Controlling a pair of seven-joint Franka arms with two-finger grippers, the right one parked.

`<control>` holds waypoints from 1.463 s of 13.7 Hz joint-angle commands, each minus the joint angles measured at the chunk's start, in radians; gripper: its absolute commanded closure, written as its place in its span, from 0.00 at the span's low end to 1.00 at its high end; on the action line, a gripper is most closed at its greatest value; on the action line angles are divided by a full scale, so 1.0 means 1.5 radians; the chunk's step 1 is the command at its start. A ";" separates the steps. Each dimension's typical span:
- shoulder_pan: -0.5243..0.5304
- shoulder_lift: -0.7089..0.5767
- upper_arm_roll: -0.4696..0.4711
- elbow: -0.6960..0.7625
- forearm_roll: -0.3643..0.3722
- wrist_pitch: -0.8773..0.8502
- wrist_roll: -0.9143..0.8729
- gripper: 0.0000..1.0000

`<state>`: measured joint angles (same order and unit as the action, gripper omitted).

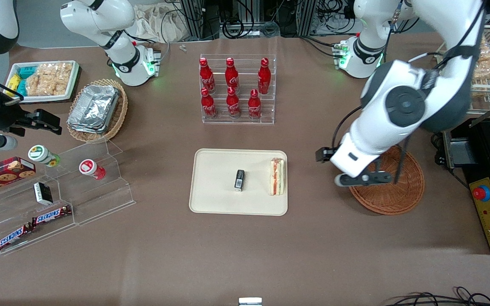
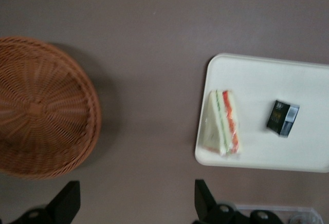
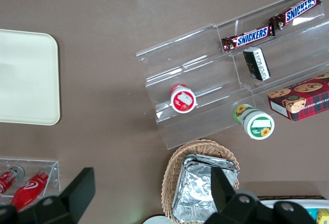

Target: Place sandwich from basket to tray

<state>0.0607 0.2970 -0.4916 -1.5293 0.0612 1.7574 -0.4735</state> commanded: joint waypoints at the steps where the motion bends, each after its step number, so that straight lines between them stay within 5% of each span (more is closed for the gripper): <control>1: 0.061 -0.090 -0.001 -0.004 -0.046 -0.083 0.095 0.00; 8: -0.007 -0.262 0.263 -0.039 -0.070 -0.227 0.354 0.00; 18: -0.023 -0.221 0.256 0.005 -0.057 -0.229 0.285 0.00; 20: -0.022 -0.218 0.229 0.005 -0.022 -0.230 0.267 0.00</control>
